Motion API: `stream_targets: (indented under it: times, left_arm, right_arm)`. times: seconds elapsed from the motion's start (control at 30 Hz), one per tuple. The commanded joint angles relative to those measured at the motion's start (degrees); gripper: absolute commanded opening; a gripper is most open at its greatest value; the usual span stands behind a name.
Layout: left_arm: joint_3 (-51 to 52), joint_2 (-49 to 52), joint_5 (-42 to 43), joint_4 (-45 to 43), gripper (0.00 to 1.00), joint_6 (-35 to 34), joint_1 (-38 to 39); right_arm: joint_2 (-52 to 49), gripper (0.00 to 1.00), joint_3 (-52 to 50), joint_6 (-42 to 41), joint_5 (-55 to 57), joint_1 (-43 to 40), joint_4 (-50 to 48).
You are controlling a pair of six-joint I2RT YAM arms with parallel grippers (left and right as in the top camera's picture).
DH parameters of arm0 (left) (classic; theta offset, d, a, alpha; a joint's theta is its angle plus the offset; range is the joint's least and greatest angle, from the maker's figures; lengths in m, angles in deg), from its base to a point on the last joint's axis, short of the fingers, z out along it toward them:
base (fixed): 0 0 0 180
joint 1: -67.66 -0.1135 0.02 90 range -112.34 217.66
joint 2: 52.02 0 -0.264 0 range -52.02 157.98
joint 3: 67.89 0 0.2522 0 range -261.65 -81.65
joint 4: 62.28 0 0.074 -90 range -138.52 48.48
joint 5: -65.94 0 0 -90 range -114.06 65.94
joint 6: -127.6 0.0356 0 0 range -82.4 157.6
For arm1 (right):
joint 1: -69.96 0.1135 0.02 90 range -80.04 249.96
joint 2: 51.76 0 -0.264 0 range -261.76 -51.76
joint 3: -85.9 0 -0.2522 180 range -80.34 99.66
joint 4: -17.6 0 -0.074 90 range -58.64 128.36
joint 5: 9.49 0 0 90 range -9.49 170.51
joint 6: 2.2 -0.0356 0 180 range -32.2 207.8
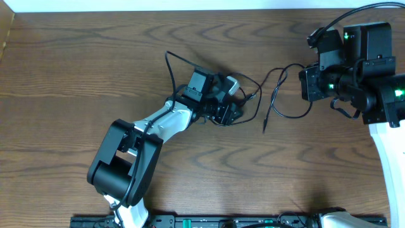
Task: Untangle cables
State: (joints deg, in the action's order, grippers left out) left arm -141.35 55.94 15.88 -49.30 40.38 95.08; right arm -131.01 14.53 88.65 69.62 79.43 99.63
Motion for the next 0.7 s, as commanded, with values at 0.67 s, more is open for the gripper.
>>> stream_targets:
  times: [0.67]
  left_arm:
    - [0.24, 0.57, 29.05, -39.12, 0.65, -22.93, -0.13]
  right_arm:
    - [0.33, 0.01, 1.03, 0.04, -2.03, -0.81, 1.38]
